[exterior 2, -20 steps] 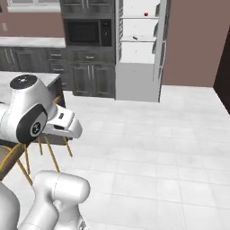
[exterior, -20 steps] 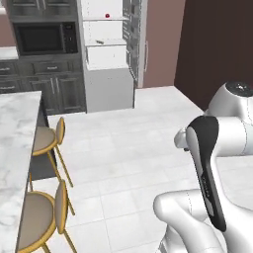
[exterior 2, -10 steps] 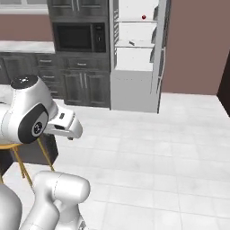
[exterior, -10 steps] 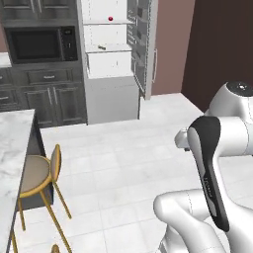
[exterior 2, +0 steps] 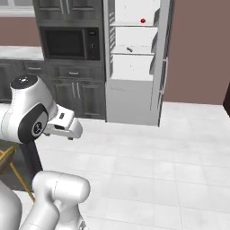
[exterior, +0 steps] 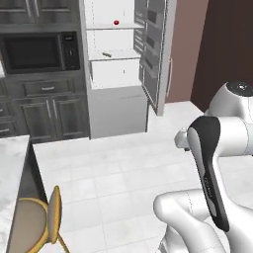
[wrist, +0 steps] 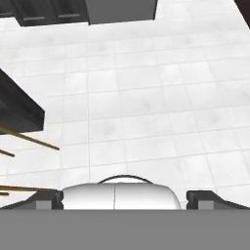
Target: Pick the egg and butter from the fridge and place them by the bowl for mixing.
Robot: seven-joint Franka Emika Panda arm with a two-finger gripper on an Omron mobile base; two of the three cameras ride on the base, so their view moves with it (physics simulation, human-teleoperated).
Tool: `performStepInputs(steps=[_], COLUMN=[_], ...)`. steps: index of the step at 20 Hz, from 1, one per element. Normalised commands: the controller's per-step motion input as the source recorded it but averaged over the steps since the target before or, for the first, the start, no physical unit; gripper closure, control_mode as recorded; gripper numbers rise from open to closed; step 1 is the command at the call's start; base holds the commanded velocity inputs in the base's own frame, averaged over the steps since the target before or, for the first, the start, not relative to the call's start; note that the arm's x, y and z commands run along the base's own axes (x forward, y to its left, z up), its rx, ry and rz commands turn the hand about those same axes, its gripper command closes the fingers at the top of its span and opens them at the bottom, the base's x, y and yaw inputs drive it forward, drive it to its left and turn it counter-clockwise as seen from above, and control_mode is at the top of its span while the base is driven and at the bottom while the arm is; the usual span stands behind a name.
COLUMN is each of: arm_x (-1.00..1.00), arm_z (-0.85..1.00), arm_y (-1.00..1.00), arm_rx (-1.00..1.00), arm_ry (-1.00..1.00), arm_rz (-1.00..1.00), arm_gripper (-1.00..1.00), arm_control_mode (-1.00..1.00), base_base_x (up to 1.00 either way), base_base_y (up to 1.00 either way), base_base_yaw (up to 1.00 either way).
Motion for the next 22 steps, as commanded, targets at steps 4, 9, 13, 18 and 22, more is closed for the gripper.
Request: performStepInputs(steps=[4, 9, 13, 18, 22], arm_x=[0.00, 0.00, 0.00, 0.00, 0.00], arm_z=[0.00, 0.00, 0.00, 0.00, 0.00], arm_y=[0.00, 0.00, 0.00, 0.00, 0.00], arm_rx=[0.00, 0.00, 0.00, 0.00, 0.00], arm_ry=[0.00, 0.00, 0.00, 0.00, 0.00], arm_rz=[0.00, 0.00, 0.00, 0.00, 0.00], arm_gripper=[-1.00, -1.00, -1.00, -1.00, -1.00], arm_control_mode=[1.00, 1.00, 1.00, 1.00, 1.00], base_base_x=[1.00, 1.00, 1.00, 1.00, 1.00], base_base_y=[0.04, 0.05, 0.10, 0.31, 0.42], base_base_yaw=[0.00, 0.00, 0.00, -0.01, -0.01])
